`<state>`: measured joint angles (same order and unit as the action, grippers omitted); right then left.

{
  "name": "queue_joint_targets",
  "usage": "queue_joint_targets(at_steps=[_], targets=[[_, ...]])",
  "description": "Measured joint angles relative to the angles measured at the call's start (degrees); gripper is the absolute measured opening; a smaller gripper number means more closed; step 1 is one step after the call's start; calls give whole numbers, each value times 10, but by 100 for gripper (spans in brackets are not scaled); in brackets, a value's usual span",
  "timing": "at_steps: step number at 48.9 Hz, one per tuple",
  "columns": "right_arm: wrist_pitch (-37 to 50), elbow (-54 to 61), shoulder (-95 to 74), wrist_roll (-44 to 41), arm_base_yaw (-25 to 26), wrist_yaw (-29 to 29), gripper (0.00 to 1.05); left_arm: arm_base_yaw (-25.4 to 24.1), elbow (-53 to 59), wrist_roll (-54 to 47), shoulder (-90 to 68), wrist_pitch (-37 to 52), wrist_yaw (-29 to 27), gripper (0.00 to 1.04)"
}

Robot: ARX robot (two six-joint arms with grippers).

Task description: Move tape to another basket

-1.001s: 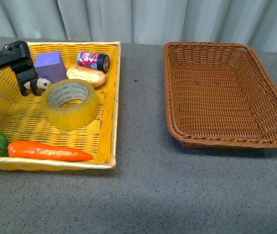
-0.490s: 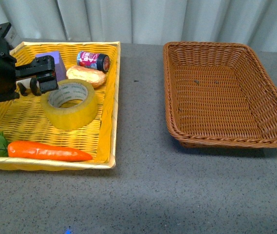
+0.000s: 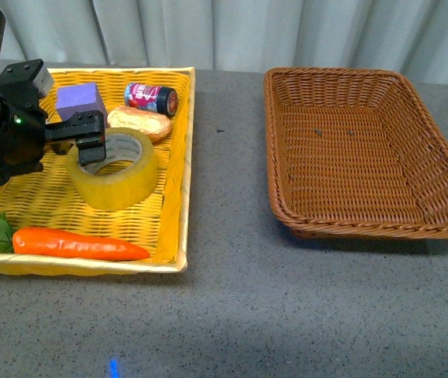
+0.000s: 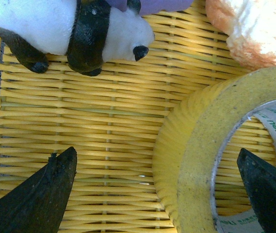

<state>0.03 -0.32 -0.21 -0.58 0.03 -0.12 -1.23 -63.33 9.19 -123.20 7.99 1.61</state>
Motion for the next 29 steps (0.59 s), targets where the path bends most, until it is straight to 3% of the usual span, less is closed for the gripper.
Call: queue_joint_targets(at_steps=[6, 9, 29], targets=[[0, 0, 0, 0, 0, 0, 96, 0, -8, 1, -5, -5, 1, 98], [0, 0, 0, 0, 0, 0, 96, 0, -8, 0, -5, -6, -2, 92], [0, 0, 0, 0, 0, 0, 96, 6, -9, 14, -5, -6, -1, 24]])
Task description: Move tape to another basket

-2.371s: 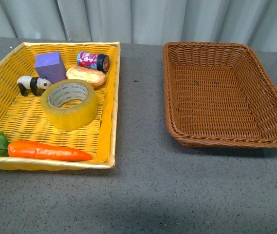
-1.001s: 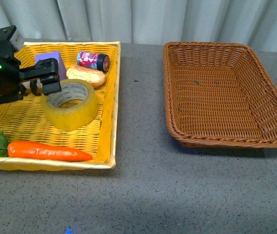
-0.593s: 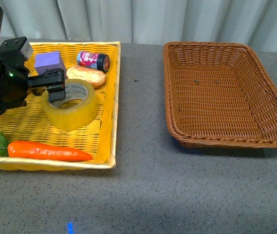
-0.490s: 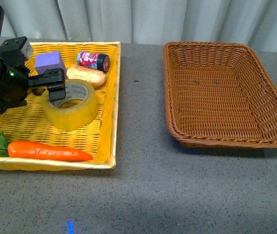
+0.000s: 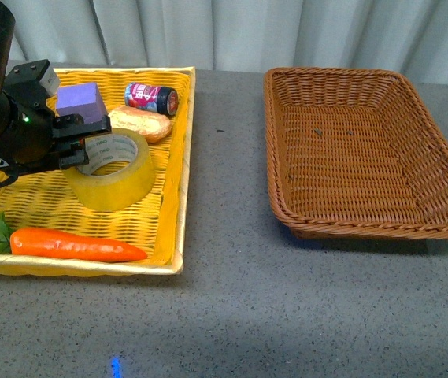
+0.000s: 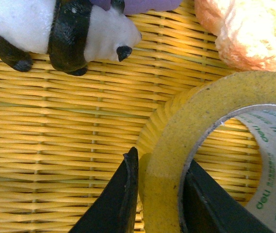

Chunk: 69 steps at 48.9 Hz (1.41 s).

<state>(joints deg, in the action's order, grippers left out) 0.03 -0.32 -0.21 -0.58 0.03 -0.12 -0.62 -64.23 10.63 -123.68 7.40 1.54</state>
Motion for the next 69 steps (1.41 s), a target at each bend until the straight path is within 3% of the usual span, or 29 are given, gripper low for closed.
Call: queue_joint_targets(at_steps=[5, 13, 17, 31, 44, 56, 62, 69], targets=[[0, 0, 0, 0, 0, 0, 96, 1, 0, 0, 4, 1, -2, 18], [0, 0, 0, 0, 0, 0, 96, 7, 5, -6, 23, 9, 0, 18], [0, 0, 0, 0, 0, 0, 96, 16, 25, -55, 49, 48, -6, 18], [0, 0, 0, 0, 0, 0, 96, 63, 30, -225, 117, 122, 120, 17], [0, 0, 0, 0, 0, 0, 96, 111, -17, -321, 115, 71, 201, 17], [0, 0, 0, 0, 0, 0, 96, 139, -75, -381, 102, 0, 240, 17], [0, 0, 0, 0, 0, 0, 96, 155, -76, -438, 100, -41, 242, 17], [0, 0, 0, 0, 0, 0, 96, 168, -75, -465, 96, -24, 222, 17]])
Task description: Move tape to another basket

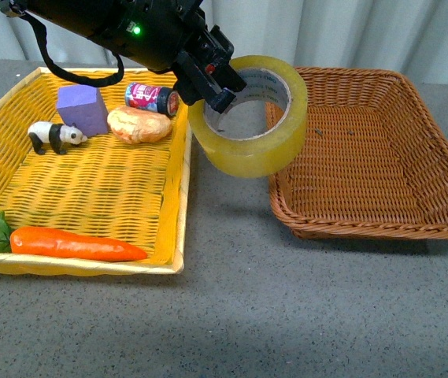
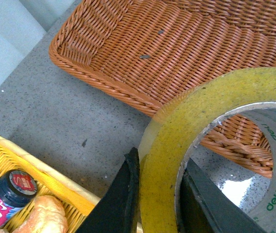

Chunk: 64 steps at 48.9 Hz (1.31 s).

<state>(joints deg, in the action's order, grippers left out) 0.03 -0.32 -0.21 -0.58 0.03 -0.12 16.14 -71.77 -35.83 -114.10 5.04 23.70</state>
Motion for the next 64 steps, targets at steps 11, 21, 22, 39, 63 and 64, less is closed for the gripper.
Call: queue_joint_targets(at_steps=[11, 21, 22, 39, 63, 64], targets=[[0, 0, 0, 0, 0, 0, 96, 4, 0, 1, -6, 35, -20, 17], [0, 0, 0, 0, 0, 0, 96, 6, 3, 2, -7, 63, -38, 17], [0, 0, 0, 0, 0, 0, 96, 7, 3, 2, -8, 69, -41, 17], [0, 0, 0, 0, 0, 0, 96, 12, 9, 3, -9, 95, -68, 17], [120, -172, -475, -68, -45, -114, 96, 14, 11, 3, -9, 96, -70, 17], [129, -182, -503, -65, -48, -109, 96, 14, 11, 3, -9, 96, -70, 17]])
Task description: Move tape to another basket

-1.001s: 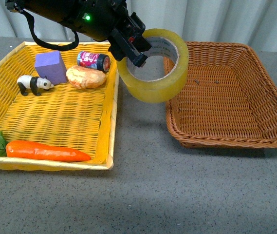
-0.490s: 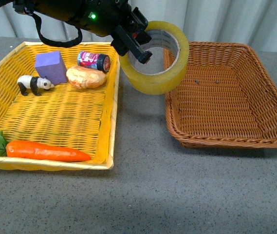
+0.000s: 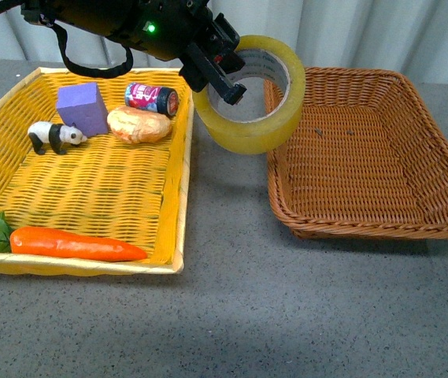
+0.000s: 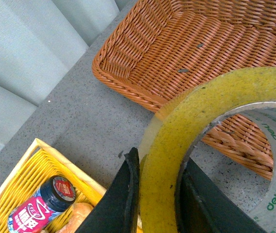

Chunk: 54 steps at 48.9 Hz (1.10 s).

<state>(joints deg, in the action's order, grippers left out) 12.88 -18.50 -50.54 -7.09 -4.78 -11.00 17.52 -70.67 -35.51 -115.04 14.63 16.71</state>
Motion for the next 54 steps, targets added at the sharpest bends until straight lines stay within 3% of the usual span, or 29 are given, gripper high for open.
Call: queue_joint_targets(at_steps=[16, 31, 54], targets=[[-19, -184, -320, 82, -90, 55, 96, 0, 0, 0, 0, 0, 0, 17], [-64, -288, -422, 180, -145, 68, 96, 0, 0, 0, 0, 0, 0, 17], [-60, -358, -522, 241, -155, 57, 96, 0, 0, 0, 0, 0, -1, 17]])
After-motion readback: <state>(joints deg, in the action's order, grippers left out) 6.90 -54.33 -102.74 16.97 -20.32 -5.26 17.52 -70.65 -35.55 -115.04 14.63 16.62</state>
